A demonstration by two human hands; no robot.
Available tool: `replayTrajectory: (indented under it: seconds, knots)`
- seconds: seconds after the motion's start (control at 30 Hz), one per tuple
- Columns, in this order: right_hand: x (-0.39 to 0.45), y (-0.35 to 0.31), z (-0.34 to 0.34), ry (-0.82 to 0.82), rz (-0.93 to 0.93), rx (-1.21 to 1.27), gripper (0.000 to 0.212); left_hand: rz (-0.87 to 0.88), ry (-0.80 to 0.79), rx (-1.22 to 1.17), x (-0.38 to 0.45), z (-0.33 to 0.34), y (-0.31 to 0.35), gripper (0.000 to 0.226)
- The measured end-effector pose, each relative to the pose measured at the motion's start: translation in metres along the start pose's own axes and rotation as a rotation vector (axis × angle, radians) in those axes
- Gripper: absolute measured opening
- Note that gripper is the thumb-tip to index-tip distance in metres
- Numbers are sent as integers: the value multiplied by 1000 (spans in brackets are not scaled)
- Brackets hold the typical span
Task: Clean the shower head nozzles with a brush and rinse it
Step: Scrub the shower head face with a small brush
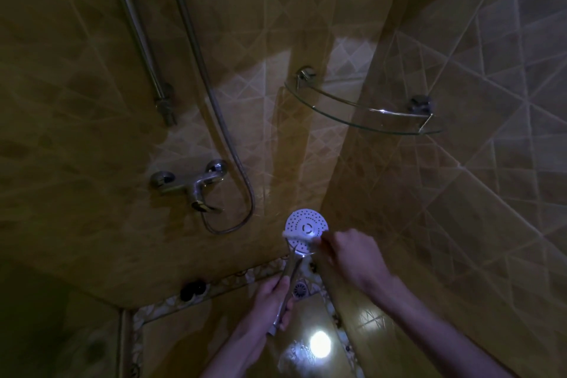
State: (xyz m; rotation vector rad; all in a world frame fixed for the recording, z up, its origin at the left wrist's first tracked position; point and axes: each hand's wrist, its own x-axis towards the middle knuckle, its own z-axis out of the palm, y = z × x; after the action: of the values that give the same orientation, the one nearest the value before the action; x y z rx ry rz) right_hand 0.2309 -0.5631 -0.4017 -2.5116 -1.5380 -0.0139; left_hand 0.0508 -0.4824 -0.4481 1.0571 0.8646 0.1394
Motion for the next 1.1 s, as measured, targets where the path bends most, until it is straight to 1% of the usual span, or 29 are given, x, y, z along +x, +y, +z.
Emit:
replayTrajectory:
  seconds: [0.03, 0.1, 0.17, 0.2, 0.23, 0.27, 0.3, 0.37, 0.4, 0.43, 0.47, 0.53, 0.57, 0.6, 0.67, 0.73, 0.77, 0.83, 0.9, 0.93, 0.97, 1.0, 1.1]
  knots:
    - [-6, -7, 0, -23, -35, -109, 24, 3, 3, 5, -1, -1, 0, 27]
    - [-1, -9, -2, 1, -3, -123, 26, 5, 5, 12, -1, -1, 0, 27]
    - [16, 3, -9, 37, 92, 53, 35, 0, 6, 18, -2, -1, 1, 26]
    - [23, 9, -13, 2, 151, 143, 38, -1, 4, 19, -3, -1, 1, 25]
    - [26, 12, -14, -21, 182, 183, 39, 0, 0, 19, -3, 0, 1, 25]
    - [25, 11, -14, 6, 172, 157, 40, 1, -3, 20, -4, 0, 1, 26]
    - [21, 7, -11, 41, 132, 81, 42, 2, -3, 20, -4, 0, 1, 26]
    - [6, -4, -3, -31, 48, -46, 42, 6, -1, 18, -5, -1, 0, 27]
    - [-2, -5, -1, -81, 9, -57, 38, 6, -2, 15, -5, -2, 0, 28]
    - [-2, -1, 0, -68, -14, -55, 34, 5, -3, 12, -5, -2, -1, 28]
    - [4, 7, -2, -47, 23, -12, 30, 2, -3, 8, -6, -2, -1, 28]
    - [21, 18, -13, -32, 150, 200, 28, -1, -4, 10, -7, -1, -2, 27]
    - [27, 22, -18, 8, 200, 298, 32, 1, -6, 11, -8, 0, -3, 26]
    - [29, 22, -21, 23, 214, 343, 35, 4, -7, 5, -9, 0, -2, 26]
    - [20, 19, -24, -24, 124, 318, 41, 8, -4, -11, -8, 0, 0, 28]
    - [8, 17, -22, -107, 29, 257, 41, 7, 9, -16, -5, 0, 2, 29]
    - [4, 21, -20, -125, 14, 262, 40, 3, 13, -20, -5, -1, 2, 28]
    - [7, 25, -16, -85, 91, 320, 36, -10, 7, -44, -5, -1, 1, 25]
    - [15, 27, -14, 21, 289, 498, 32, -16, -4, -61, -6, 0, -1, 22]
    - [17, 28, -13, 64, 356, 571, 30, -18, -8, -67, -7, 0, -2, 22]
    - [16, 26, -14, 72, 377, 592, 29, -19, -10, -73, -7, 0, -2, 22]
    - [12, 24, -16, 44, 347, 546, 30, -23, -7, -80, -6, 0, -2, 22]
    - [-9, 14, -19, -54, 81, 338, 38, -44, 1, -107, -4, -2, 0, 23]
